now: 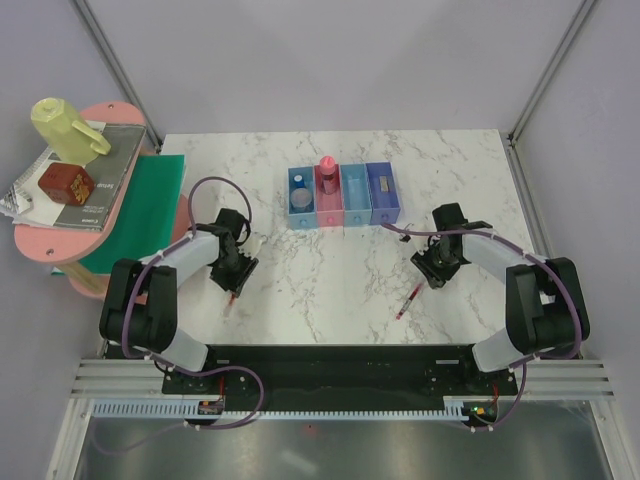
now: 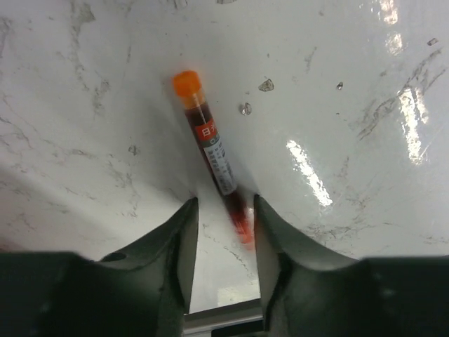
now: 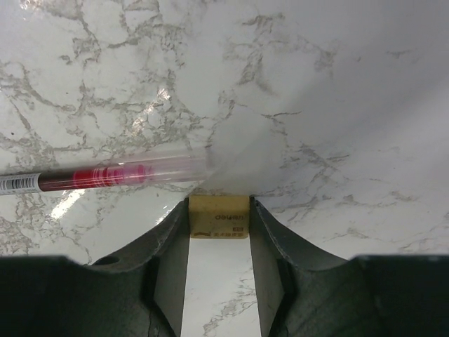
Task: Sort the stationery into containers
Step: Pick up the stationery from the center of the board, then place the pen in the storage box.
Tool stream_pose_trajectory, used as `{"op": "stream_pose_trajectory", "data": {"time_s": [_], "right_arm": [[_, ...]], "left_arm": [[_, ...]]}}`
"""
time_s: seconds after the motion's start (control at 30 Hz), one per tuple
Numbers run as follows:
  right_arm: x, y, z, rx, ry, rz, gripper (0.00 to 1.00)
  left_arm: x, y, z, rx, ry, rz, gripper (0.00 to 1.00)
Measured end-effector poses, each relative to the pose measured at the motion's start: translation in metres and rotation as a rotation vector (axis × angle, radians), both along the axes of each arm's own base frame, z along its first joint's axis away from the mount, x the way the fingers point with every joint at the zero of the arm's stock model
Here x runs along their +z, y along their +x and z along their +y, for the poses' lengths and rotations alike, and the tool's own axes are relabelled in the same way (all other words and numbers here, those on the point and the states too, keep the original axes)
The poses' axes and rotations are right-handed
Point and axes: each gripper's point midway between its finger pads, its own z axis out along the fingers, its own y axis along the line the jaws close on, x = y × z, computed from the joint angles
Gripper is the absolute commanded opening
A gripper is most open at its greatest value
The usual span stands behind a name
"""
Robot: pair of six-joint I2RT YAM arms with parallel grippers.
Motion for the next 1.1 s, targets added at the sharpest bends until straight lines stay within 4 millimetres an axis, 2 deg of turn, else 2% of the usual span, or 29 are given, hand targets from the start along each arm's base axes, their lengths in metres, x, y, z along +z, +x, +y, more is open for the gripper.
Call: {"op": "stream_pose_trajectory", "data": {"time_s": [0.07,0.1,0.13,0.47,0.6,0.7,0.8,0.93,1.1], "right_arm": [[0.000,0.000,0.000,-0.002,-0.001,0.002,0.40],[0.000,0.000,0.000,-0.002,-0.001,0.003,0.39],[0.000,0.000,0.000,-0.002,-0.001,0.004,0.38],[0.001,0.001,-0.001,-0.002,-0.004,0.000,0.28],[0.004,0.003,-0.002,-0.005,-0.010,-0.016,0.23],[0.013,0.008,-0.003,-0.012,-0.014,-0.046,0.22],[0.034,0.024,0.000,-0.026,-0.001,-0.108,0.21],[0.068,0.051,0.006,-0.047,0.026,-0.207,0.20],[0.096,0.072,0.013,-0.078,0.067,-0.278,0.20]], "left_arm": [[0.000,0.001,0.000,0.004,0.002,0.002,0.17],[0.000,0.001,0.001,0.007,0.004,0.002,0.07],[0.000,0.001,0.001,0.008,0.007,0.003,0.02],[0.001,0.001,0.001,0.017,0.008,0.014,0.02],[0.008,0.010,-0.004,0.017,-0.009,-0.001,0.02],[0.023,0.025,-0.011,0.019,-0.039,-0.034,0.02],[0.044,0.044,-0.019,0.017,-0.073,-0.083,0.02],[0.084,0.074,-0.036,0.010,-0.151,-0.169,0.02],[0.138,0.105,-0.066,-0.005,-0.296,-0.275,0.02]]}}
